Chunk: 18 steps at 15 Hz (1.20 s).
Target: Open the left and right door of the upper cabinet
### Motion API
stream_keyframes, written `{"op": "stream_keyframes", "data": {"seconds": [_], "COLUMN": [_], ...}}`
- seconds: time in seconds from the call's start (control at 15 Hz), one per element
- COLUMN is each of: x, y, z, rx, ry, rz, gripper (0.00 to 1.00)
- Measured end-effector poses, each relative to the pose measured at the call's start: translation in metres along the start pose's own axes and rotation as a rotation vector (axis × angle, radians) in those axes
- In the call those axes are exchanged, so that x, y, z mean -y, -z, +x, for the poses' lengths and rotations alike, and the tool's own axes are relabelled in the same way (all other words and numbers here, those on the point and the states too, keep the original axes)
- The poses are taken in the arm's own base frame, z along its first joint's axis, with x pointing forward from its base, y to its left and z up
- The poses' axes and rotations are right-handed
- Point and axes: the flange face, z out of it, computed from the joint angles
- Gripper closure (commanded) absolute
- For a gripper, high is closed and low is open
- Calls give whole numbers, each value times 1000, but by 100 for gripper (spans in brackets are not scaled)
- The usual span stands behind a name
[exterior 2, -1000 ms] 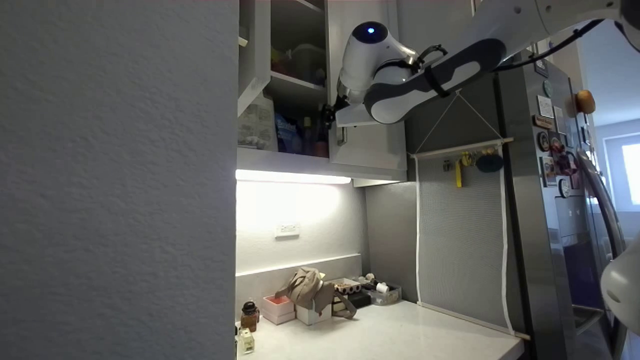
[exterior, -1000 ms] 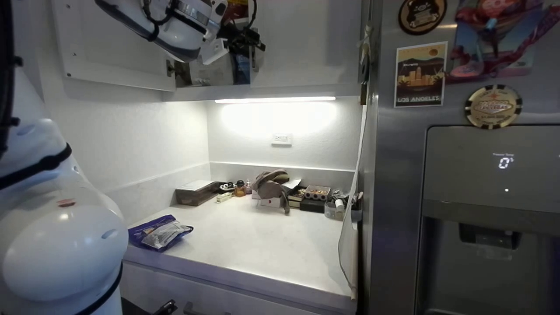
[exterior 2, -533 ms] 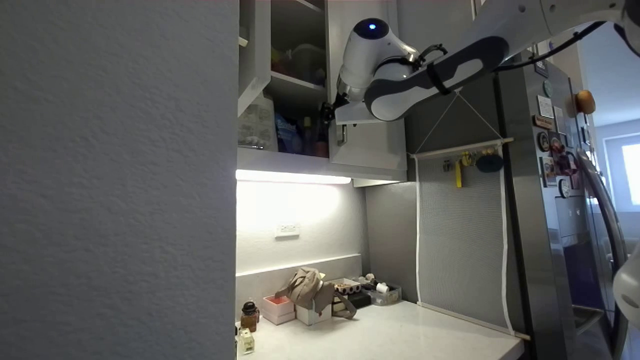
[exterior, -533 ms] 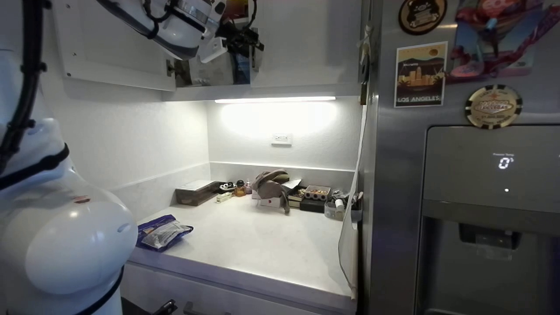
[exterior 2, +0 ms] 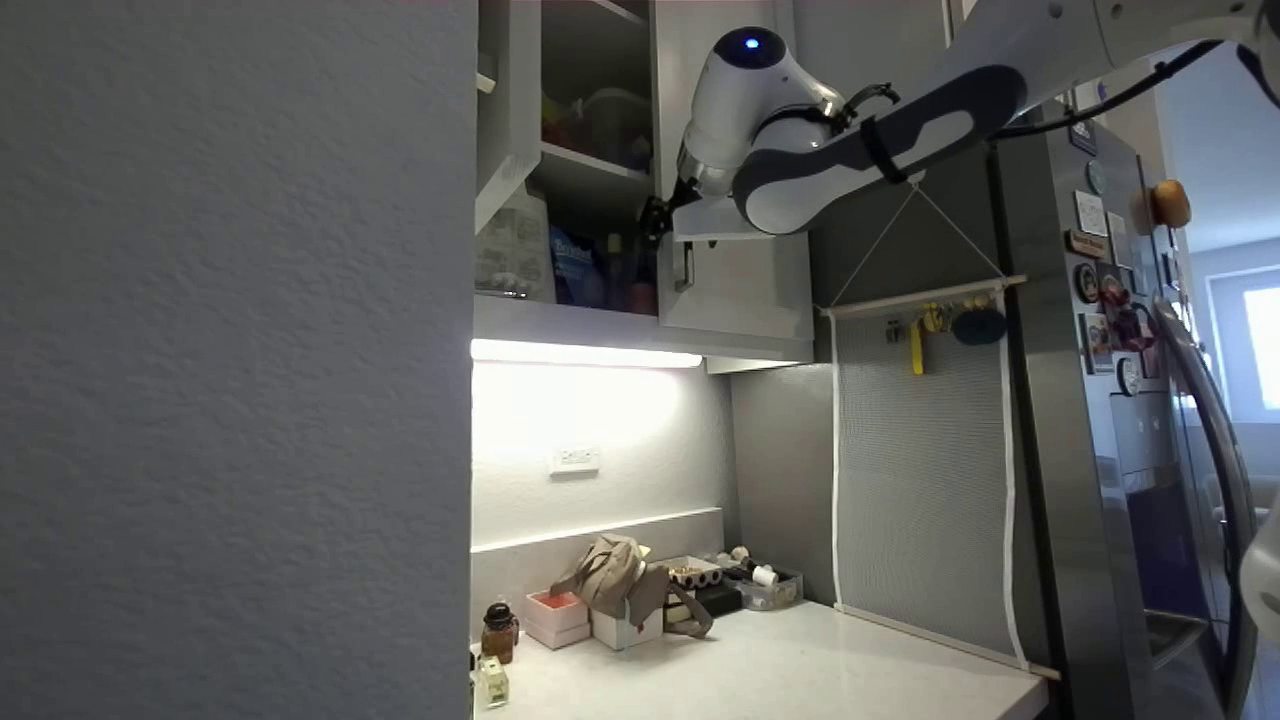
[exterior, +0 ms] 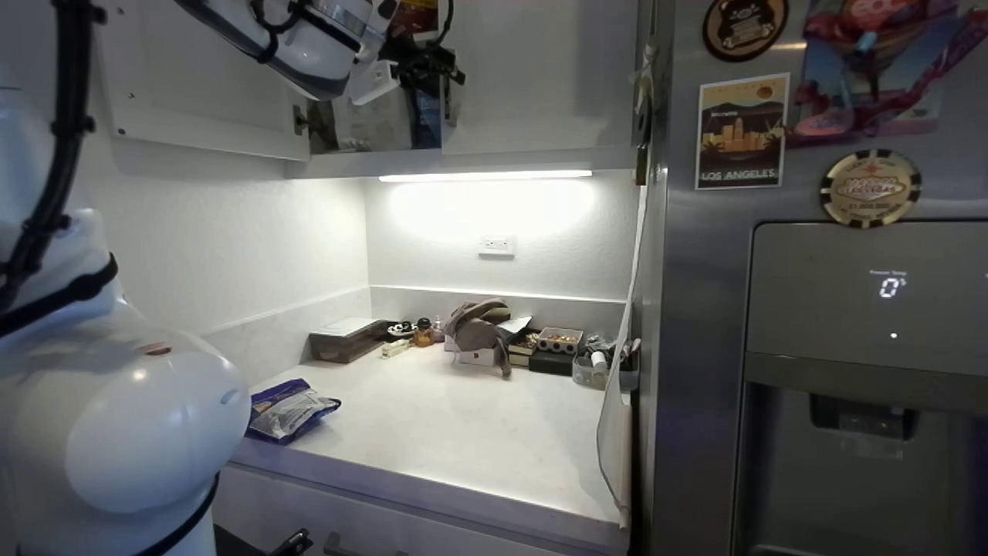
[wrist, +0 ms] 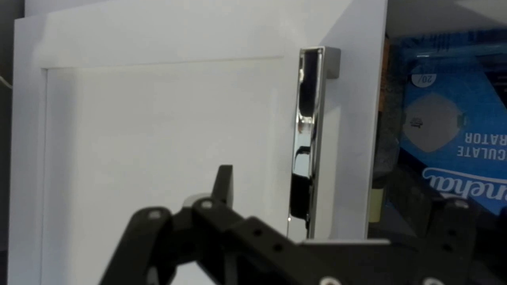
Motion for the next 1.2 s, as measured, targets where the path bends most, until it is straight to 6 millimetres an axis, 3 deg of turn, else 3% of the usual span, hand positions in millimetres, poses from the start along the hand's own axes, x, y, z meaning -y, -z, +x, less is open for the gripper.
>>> {"op": "stream_keyframes", "data": {"seconds": [0.47, 0.87, 0.93, 1.0, 1.2], "x": [-4, -35, -38, -41, -41], "y": [7, 10, 11, 12, 15], "z": [4, 3, 3, 3, 1], "rx": [0, 82, 89, 94, 101], "ry": [-9, 5, 7, 7, 9], "rz": [6, 33, 36, 39, 45], "gripper": [0, 0, 9, 26, 51]}}
